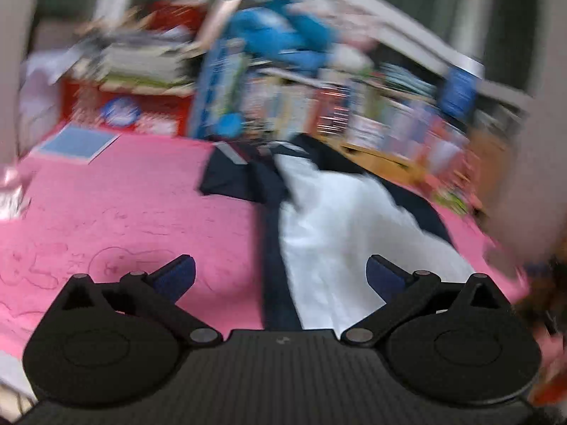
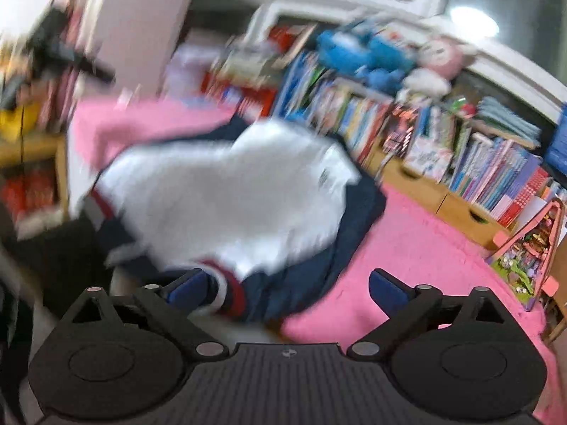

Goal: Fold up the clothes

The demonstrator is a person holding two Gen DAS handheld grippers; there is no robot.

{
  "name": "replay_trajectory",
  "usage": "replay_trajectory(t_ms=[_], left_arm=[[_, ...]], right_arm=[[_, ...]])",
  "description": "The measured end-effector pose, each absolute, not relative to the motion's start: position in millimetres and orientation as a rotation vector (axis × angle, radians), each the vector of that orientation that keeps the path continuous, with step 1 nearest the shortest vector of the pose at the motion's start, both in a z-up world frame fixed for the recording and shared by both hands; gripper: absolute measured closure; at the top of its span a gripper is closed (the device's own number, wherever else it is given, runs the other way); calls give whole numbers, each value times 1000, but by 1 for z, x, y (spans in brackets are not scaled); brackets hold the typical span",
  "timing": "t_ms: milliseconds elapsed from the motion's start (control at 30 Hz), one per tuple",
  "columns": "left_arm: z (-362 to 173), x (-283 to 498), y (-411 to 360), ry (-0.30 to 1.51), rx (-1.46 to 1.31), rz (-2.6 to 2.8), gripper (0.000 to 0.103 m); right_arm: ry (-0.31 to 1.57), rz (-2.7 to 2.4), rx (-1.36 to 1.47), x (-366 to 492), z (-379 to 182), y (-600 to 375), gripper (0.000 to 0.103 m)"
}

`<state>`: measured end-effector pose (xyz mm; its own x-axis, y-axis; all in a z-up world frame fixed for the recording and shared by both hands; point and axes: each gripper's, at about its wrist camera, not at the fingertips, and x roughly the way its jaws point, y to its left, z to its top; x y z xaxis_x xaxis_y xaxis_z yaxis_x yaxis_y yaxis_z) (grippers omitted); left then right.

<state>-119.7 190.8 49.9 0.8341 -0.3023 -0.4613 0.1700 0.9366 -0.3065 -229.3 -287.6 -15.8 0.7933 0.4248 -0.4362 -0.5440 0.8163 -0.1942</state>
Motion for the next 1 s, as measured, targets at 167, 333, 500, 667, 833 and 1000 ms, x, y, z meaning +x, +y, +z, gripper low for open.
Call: replay_trajectory(t_ms=[167,333,500,667,833,1000], left_arm=[[26,-28,179,562,-341,-203,0],[6,50,142,618,-254,-139,0],[-10,87,123,661,-198,-118,0],[-23,135,110,781,-214,-98,78],[-1,139,120,692,-271,-4,97],[23,108,161,489,-298,104,97]], right_arm=[[332,488,-58,-157,10,-302,0],[447,290,-37,-54,3,-288,5],[587,173,-67,34,-24,-267,31],[703,160,-80,85,-56,-254,46],[727,87,-24,106,-52,-253,94],[574,-78,-67,95,-22,-287,97]])
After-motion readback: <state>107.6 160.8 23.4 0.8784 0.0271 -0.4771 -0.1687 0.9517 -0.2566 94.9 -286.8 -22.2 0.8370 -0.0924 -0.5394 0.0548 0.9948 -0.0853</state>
